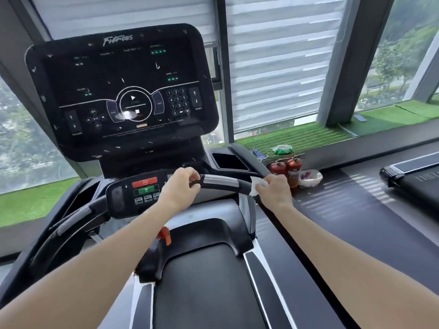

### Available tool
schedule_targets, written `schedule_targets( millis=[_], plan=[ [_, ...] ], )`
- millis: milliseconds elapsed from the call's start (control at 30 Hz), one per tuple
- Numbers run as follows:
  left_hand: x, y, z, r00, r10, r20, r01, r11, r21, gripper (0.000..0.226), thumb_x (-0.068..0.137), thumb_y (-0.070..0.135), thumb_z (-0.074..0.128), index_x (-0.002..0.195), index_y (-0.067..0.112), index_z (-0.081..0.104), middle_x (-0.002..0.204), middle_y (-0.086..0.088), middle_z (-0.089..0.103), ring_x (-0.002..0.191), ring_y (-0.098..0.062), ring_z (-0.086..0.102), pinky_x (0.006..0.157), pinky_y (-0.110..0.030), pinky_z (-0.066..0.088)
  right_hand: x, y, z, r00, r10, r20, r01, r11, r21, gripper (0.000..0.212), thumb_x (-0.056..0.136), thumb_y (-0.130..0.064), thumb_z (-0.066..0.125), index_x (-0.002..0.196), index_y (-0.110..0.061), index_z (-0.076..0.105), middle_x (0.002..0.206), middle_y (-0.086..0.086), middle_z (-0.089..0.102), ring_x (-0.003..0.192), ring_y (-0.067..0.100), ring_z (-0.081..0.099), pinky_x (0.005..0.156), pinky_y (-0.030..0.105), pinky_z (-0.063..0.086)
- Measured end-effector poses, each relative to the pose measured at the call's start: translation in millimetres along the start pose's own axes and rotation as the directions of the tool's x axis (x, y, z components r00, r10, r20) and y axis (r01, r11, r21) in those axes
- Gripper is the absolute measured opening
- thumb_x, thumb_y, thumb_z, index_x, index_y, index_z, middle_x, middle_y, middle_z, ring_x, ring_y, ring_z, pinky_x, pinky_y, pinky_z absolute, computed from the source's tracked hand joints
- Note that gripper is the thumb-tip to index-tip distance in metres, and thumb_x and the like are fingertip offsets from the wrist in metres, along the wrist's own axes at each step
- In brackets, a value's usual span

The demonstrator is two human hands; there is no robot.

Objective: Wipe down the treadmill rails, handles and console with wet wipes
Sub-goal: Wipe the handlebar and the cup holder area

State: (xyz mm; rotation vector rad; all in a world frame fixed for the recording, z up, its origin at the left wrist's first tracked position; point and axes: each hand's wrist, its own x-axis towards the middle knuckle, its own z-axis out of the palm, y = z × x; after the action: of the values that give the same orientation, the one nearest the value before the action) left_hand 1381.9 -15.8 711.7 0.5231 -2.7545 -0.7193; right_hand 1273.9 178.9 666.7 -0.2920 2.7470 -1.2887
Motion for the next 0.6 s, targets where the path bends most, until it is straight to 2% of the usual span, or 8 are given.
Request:
schedule_targets(
  millis=[100,233,333,433,600],
  plan=[
    [27,-14,2,0.996,0.083,0.042,-0.084,0.996,0.042,0.02,0.088,0.012,0.057,0.108,0.012,0.059,0.102,0.0,0.052,0.094,-0.019,0.054,0.085,-0.03,0.043,21,-6,16,0.995,-0.017,-0.098,0.007,0.995,-0.097,0.019,0.088,-0.009,0.051,0.098,0.004,0.061,0.104,0.02,0.057,0.098,0.031,0.054,0.084,0.034,0.04],
    [57,-21,19,0.96,0.228,0.165,-0.247,0.964,0.103,0.019,0.089,0.016,0.057,0.109,0.015,0.057,0.104,0.0,0.051,0.093,-0.017,0.051,0.081,-0.028,0.042,41,-15,35,0.987,0.074,-0.141,-0.091,0.989,-0.12,0.016,0.087,-0.008,0.051,0.101,-0.005,0.06,0.104,0.016,0.064,0.104,0.032,0.055,0.081,0.034,0.041],
    [78,-21,33,0.92,0.298,0.257,-0.332,0.938,0.101,0.026,0.09,0.016,0.056,0.116,0.018,0.055,0.114,0.002,0.05,0.102,-0.015,0.048,0.088,-0.031,0.044,52,-19,51,0.988,0.072,-0.136,-0.096,0.979,-0.182,0.023,0.087,-0.008,0.047,0.099,-0.009,0.066,0.102,0.015,0.067,0.106,0.033,0.056,0.081,0.035,0.045],
    [93,-17,43,0.884,0.309,0.35,-0.374,0.918,0.132,0.032,0.089,0.021,0.06,0.12,0.018,0.054,0.117,0.002,0.049,0.109,-0.017,0.048,0.09,-0.039,0.047,55,-21,70,0.993,0.056,-0.106,-0.079,0.972,-0.22,0.026,0.088,-0.012,0.046,0.097,-0.01,0.07,0.101,0.015,0.067,0.103,0.032,0.058,0.081,0.035,0.046],
    [108,-14,52,0.843,0.305,0.443,-0.423,0.884,0.197,0.03,0.087,0.026,0.065,0.114,0.019,0.057,0.113,0.002,0.048,0.105,-0.019,0.05,0.087,-0.041,0.048,62,-12,71,0.996,0.024,-0.083,-0.042,0.974,-0.224,0.022,0.092,-0.015,0.051,0.098,-0.009,0.071,0.1,0.013,0.067,0.102,0.029,0.057,0.085,0.035,0.045]
  ],
)
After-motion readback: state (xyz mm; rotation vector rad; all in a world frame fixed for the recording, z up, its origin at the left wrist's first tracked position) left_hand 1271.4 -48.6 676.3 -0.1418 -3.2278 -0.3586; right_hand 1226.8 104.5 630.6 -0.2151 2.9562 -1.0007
